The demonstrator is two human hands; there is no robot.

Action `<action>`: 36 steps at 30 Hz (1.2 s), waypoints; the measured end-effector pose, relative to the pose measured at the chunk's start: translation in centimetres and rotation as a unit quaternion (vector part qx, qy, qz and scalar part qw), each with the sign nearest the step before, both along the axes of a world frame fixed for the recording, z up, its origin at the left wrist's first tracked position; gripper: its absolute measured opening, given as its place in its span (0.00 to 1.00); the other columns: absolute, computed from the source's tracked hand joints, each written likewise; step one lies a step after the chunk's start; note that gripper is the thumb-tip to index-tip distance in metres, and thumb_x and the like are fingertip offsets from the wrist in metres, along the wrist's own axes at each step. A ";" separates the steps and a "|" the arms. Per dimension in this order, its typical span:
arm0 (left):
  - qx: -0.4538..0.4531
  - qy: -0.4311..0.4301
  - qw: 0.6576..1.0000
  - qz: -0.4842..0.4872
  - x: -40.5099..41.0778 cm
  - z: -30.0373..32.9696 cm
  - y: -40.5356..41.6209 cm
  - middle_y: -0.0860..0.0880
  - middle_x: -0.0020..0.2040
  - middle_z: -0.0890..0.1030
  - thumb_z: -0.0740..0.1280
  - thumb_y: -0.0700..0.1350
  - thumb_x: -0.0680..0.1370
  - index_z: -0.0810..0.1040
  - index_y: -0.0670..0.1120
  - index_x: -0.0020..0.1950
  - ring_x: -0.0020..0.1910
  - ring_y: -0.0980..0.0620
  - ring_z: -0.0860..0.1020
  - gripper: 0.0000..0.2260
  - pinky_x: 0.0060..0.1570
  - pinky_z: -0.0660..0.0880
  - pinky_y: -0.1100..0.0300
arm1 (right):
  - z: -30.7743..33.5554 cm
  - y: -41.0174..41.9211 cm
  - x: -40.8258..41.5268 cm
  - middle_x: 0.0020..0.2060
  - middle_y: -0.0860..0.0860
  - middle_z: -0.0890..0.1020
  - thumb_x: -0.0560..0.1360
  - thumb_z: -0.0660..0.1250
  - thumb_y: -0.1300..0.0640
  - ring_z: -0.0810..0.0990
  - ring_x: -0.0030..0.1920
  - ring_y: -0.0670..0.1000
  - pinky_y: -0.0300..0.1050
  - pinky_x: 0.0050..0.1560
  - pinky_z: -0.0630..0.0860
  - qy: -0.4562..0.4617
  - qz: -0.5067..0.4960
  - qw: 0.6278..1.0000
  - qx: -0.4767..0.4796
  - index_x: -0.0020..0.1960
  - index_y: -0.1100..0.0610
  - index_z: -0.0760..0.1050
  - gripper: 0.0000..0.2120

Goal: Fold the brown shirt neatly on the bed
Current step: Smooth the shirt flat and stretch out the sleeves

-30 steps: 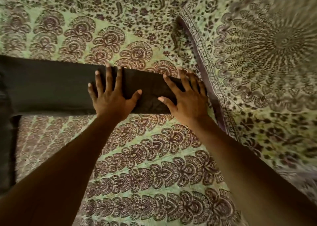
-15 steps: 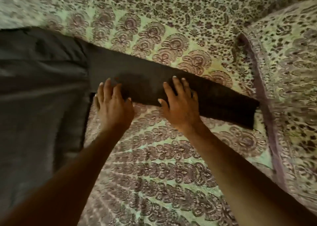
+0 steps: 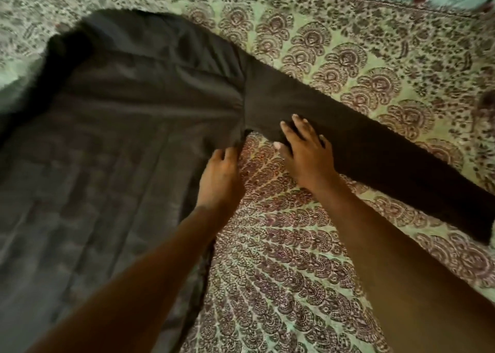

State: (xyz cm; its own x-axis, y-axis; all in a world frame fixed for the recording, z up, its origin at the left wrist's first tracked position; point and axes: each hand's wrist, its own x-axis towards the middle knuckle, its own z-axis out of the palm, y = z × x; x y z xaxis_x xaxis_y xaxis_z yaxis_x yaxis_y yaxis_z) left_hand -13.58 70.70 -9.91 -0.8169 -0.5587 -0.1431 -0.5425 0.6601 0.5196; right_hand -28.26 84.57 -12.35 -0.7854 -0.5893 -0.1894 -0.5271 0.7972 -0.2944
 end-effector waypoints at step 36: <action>0.026 -0.046 0.998 0.025 12.0 0.0 3.3 0.40 0.53 0.78 0.60 0.39 0.78 0.72 0.40 0.55 0.53 0.35 0.78 0.07 0.39 0.68 0.48 | 3.4 -7.3 13.2 0.54 0.56 0.83 0.73 0.79 0.52 0.83 0.53 0.58 0.48 0.46 0.79 -0.108 -0.180 0.973 -0.098 0.60 0.58 0.74 0.22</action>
State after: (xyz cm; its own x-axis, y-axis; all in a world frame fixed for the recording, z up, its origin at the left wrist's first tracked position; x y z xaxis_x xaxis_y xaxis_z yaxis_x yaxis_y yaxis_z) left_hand -1.58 73.98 -9.88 -0.7697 -0.5892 -0.2456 -0.6216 0.6043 0.4985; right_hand -15.06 77.29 -8.92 -0.9022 -0.3243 -0.2845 -0.1325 0.8360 -0.5325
